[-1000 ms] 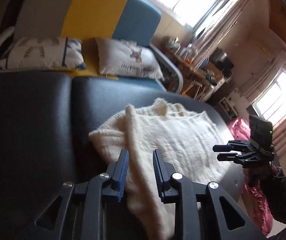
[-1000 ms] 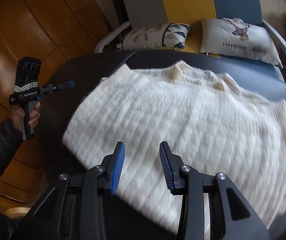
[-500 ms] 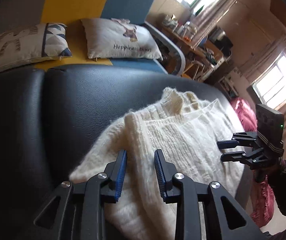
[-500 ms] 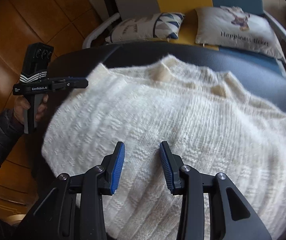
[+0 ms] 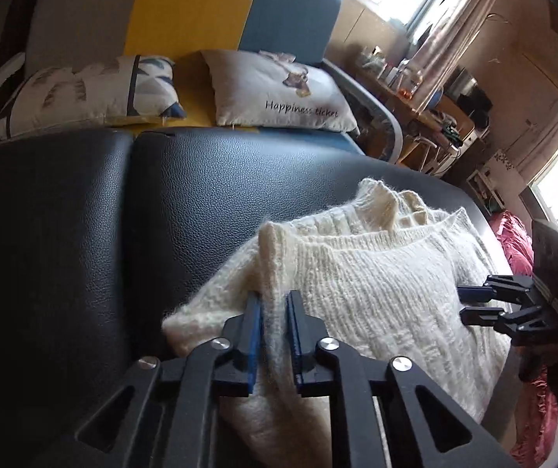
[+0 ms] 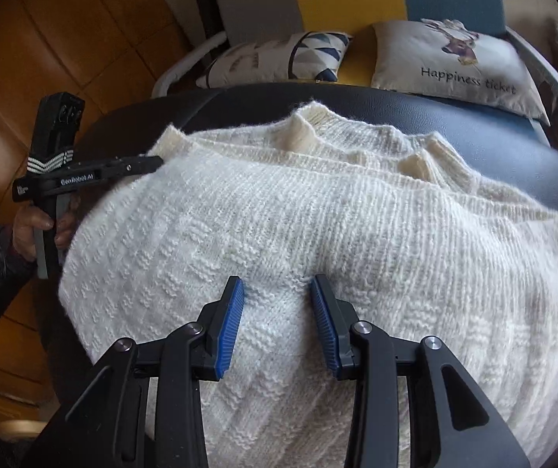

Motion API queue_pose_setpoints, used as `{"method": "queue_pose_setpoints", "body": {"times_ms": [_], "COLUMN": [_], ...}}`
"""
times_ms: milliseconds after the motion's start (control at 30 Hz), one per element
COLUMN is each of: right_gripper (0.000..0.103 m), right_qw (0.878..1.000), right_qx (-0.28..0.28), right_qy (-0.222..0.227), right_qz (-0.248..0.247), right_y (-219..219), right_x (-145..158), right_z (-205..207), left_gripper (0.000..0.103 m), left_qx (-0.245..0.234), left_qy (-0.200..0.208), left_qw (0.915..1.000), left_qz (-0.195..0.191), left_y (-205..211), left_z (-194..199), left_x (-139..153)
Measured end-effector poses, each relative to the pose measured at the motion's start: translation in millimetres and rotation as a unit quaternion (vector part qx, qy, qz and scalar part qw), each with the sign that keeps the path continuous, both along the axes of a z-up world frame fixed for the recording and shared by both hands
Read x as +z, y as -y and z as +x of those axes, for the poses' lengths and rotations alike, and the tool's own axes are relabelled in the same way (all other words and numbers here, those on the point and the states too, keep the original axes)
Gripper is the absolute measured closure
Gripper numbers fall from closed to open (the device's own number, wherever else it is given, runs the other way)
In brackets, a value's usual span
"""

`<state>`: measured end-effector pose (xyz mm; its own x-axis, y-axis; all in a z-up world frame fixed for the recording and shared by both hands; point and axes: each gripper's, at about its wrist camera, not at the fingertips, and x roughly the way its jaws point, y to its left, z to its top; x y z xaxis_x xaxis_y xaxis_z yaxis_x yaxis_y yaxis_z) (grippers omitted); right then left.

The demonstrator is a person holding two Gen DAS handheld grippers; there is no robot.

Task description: Fold clothes

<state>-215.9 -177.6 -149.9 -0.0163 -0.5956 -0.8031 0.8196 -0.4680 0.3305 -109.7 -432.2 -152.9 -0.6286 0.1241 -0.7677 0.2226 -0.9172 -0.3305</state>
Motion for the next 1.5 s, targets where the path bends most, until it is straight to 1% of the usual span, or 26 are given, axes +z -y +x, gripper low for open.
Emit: {"method": "queue_pose_setpoints", "body": {"times_ms": [33,100,167,200,300,400,500,533,567,633,700,733,800,867,900,933,967,1033,1100,1200,1233,1267,1333,1400,1433,1500], "right_gripper": [0.064,0.064,0.064,0.064,0.064,0.064,0.063,0.060,0.056,0.056,0.056,0.057,0.066,0.078,0.082,0.086,0.089,0.092,0.095,0.095,0.102,0.103,0.103,0.103,0.100,0.100], "right_qw": [1.000,1.000,1.000,1.000,0.999,0.998,0.996,0.996,0.997,0.998,0.997,0.997,0.996,0.996,0.995,0.995,0.995,0.995,0.994,0.993,0.992,0.992,0.992,0.994,0.995,0.998], "right_qx": [-0.001,-0.001,0.002,0.004,-0.004,-0.006,0.004,0.004,0.004,0.004,0.008,0.011,0.014,0.012,0.009,0.006,0.004,0.000,-0.001,0.000,-0.002,-0.004,-0.008,-0.008,-0.011,-0.026], "right_qy": [0.002,0.002,-0.015,-0.026,-0.044,-0.056,-0.051,-0.041,-0.037,-0.035,-0.049,-0.058,-0.074,-0.082,-0.085,-0.088,-0.090,-0.096,-0.102,-0.118,-0.122,-0.123,-0.123,-0.103,-0.087,-0.053], "right_qz": [0.001,0.001,-0.001,-0.003,0.003,0.035,0.072,0.074,0.071,0.056,0.051,0.052,0.050,0.046,0.042,0.039,0.036,0.029,0.024,0.012,0.004,0.000,0.019,0.039,0.037,0.018], "right_y": [-1,-2,-1,-2,-1,4,6,6,5,2,1,1,1,0,-2,-4,-5,-8,-11,-14,-14,-14,-10,-7,-8,-15], "right_x": [2,10,22,28,35,29,13,6,3,2,1,1,1,2,3,4,5,9,13,26,31,34,27,11,6,2], "right_z": [0,-1,0,-1,-9,-19,-24,-26,-27,-27,-24,-22,-17,-15,-14,-14,-13,-10,-8,-5,-5,-7,-10,-11,-13,-19], "left_gripper": [0.084,0.085,0.085,0.085,0.084,0.084,0.084,0.082,0.082,0.077,0.073,0.072,0.070,0.069,0.069,0.071,0.075,0.098,0.099,0.099,0.099,0.099,0.099,0.099,0.099,0.098], "left_qx": [0.007,0.026,0.042,0.038,0.002,-0.061,-0.115,-0.121,-0.123,-0.125,-0.113,-0.105,-0.099,-0.093,-0.090,-0.089,-0.086,-0.076,-0.059,-0.040,-0.035,-0.029,-0.014,-0.015,-0.015,-0.010], "left_qy": [0.002,-0.004,-0.037,-0.046,-0.056,-0.029,0.015,0.027,0.028,0.029,0.033,0.036,0.045,0.056,0.062,0.055,0.047,0.029,0.014,-0.024,-0.034,-0.043,-0.023,-0.009,-0.007,-0.012], "left_qw": [0.9999,0.9994,0.9984,0.9982,0.9985,0.9966,0.9891,0.9875,0.9877,0.9880,0.9925,0.9936,0.9939,0.9935,0.9932,0.9925,0.9921,0.9940,0.9961,0.9960,0.9951,0.9940,0.9948,0.9936,0.9932,0.9952], "left_qz": [-0.008,-0.021,-0.001,0.006,-0.003,-0.048,-0.091,-0.097,-0.093,-0.086,-0.032,-0.020,-0.020,-0.033,-0.040,-0.063,-0.078,-0.074,-0.064,-0.076,-0.086,-0.097,-0.099,-0.112,-0.116,-0.097], "left_y": [1,5,10,8,-19,-64,-102,-110,-110,-112,-98,-93,-91,-99,-103,-110,-114,-113,-107,-107,-110,-112,-111,-115,-117,-112], "left_z": [1,6,18,20,15,-5,-26,-31,-33,-37,-42,-44,-48,-52,-53,-54,-52,-49,-47,-40,-38,-36,-42,-45,-45,-44], "left_x": [5,18,33,38,45,34,18,13,13,13,16,16,15,10,7,9,9,12,15,24,26,29,16,5,2,9]}}
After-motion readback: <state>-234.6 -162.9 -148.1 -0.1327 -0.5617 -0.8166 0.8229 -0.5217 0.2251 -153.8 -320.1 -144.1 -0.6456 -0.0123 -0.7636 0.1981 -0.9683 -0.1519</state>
